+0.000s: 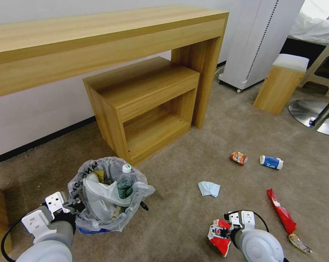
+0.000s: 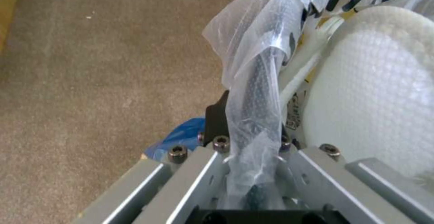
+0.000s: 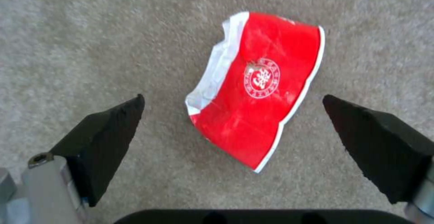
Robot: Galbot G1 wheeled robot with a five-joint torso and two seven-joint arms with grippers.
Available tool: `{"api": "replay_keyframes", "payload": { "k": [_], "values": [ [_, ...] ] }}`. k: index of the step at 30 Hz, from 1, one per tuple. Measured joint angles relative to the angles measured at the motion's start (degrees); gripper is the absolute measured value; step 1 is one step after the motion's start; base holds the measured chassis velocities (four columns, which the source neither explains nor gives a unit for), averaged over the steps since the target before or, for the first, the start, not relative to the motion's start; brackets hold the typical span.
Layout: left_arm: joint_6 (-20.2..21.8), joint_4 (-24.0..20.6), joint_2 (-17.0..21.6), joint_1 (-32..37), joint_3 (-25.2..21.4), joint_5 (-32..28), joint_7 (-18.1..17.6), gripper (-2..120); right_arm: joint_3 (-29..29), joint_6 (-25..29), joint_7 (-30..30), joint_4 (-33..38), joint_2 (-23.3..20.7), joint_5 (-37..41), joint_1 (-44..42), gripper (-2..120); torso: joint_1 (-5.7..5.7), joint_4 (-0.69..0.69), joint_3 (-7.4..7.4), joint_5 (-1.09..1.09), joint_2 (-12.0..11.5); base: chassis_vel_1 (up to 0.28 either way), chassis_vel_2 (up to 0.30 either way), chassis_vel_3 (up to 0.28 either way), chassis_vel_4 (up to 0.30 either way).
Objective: Pick up the trash bin and place the garbage on the floor into it.
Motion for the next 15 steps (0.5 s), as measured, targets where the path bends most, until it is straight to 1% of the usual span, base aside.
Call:
{"api": "replay_keyframes", "payload": {
  "k": [2,5,10,12,14,15],
  "values": [
    [-0.01,0.0,-0.03,-0.01,-0.01,0.01,0.0,0,-0.1,0.02,0.0,-0.31,0.06,0.03,0.17,100,0.0,0.0,0.0,0.0,0.0,0.0,0.0,0.0,0.0],
    [-0.11,0.46,-0.47,-0.04,0.19,0.54,0.07,0,-0.59,0.22,0.07,-3.85,0.77,0.65,2.33,100,0.0,0.0,0.0,0.0,0.0,0.0,0.0,0.0,0.0],
    [-0.12,0.77,-0.55,-0.39,0.27,0.72,0.09,0,-0.77,0.33,-0.42,-6.36,1.47,1.67,4.11,100,0.0,0.0,0.01,0.0,0.0,0.0,0.0,0.0,0.0],
    [-0.13,1.0,-0.55,-0.75,0.32,0.74,0.1,0,-0.96,0.39,-0.73,-8.0,2.25,3.36,5.39,100,0.0,0.0,0.01,0.0,0.0,0.0,0.0,0.0,0.0],
    [-0.13,1.09,-0.54,-0.83,0.33,0.74,0.1,0,-1.02,0.4,-0.87,-8.51,2.47,3.57,5.76,97,0.0,0.0,0.01,0.0,0.0,0.0,0.0,0.0,0.0],
    [-0.13,1.24,-0.51,-0.94,0.33,0.76,0.09,0,-1.13,0.43,-1.12,-9.25,2.72,3.82,6.37,92,0.0,0.0,0.01,0.0,0.0,0.0,0.0,0.0,0.0]
  ]
}}
